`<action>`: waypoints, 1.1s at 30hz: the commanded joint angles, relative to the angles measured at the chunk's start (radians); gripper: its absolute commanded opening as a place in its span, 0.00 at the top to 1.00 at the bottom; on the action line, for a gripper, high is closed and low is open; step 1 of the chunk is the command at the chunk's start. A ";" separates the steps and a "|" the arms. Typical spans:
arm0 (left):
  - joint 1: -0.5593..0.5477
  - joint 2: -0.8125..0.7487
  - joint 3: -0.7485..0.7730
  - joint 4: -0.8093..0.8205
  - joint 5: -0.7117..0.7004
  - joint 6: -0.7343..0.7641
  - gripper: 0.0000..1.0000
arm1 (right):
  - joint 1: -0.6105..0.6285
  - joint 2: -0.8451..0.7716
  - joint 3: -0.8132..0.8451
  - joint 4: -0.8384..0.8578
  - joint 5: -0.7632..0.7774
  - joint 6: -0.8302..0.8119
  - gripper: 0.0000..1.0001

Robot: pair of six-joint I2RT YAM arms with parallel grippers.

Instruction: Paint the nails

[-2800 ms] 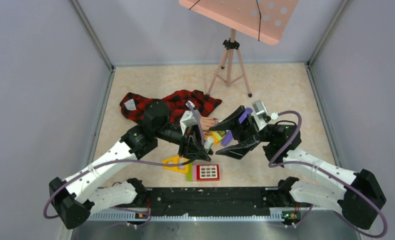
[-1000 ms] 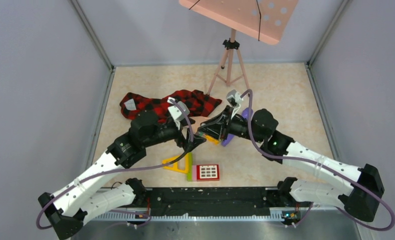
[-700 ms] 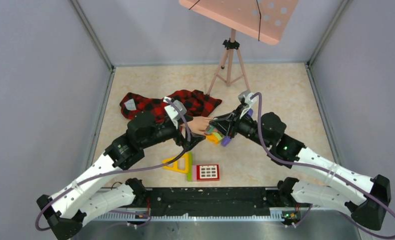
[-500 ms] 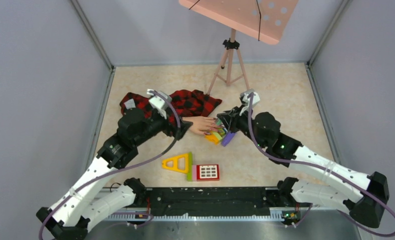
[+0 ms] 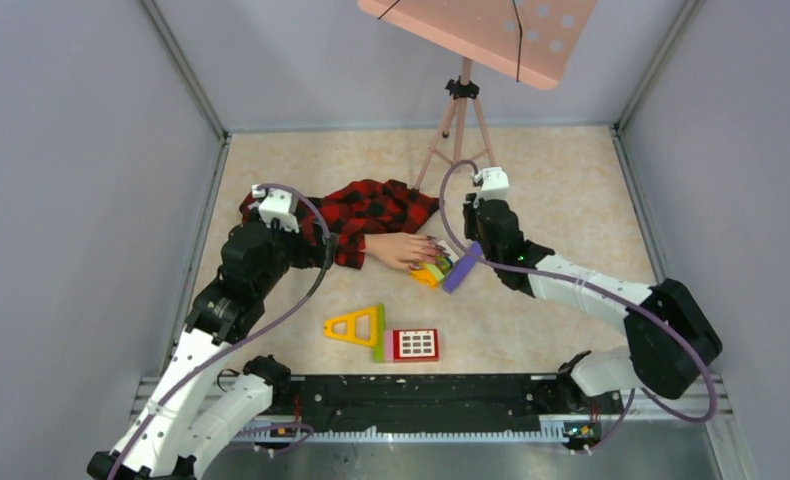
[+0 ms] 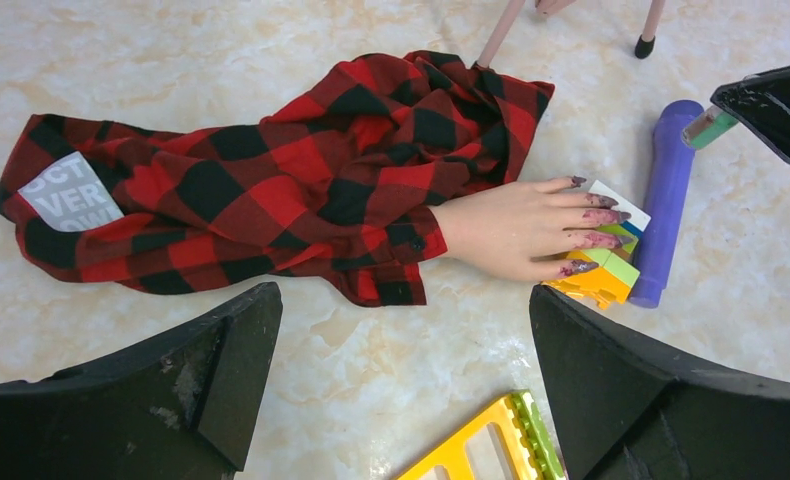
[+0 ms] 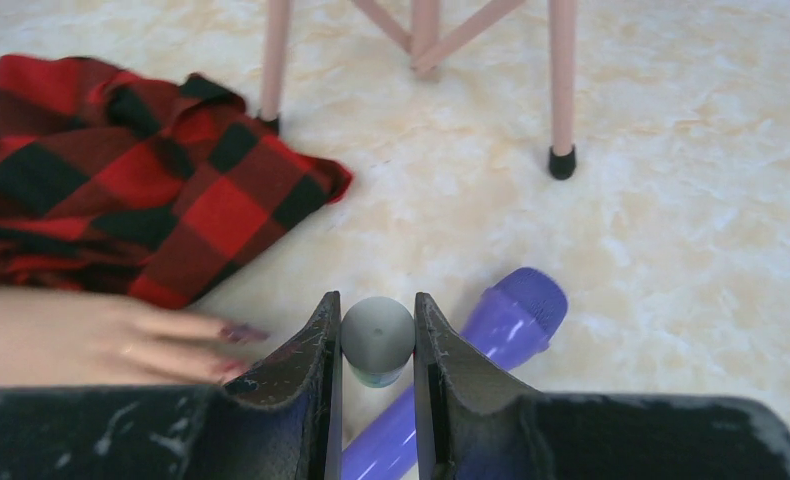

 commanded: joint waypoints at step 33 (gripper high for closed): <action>0.005 -0.049 -0.016 0.015 -0.026 0.016 0.01 | -0.092 0.460 0.029 0.504 0.152 -0.028 1.00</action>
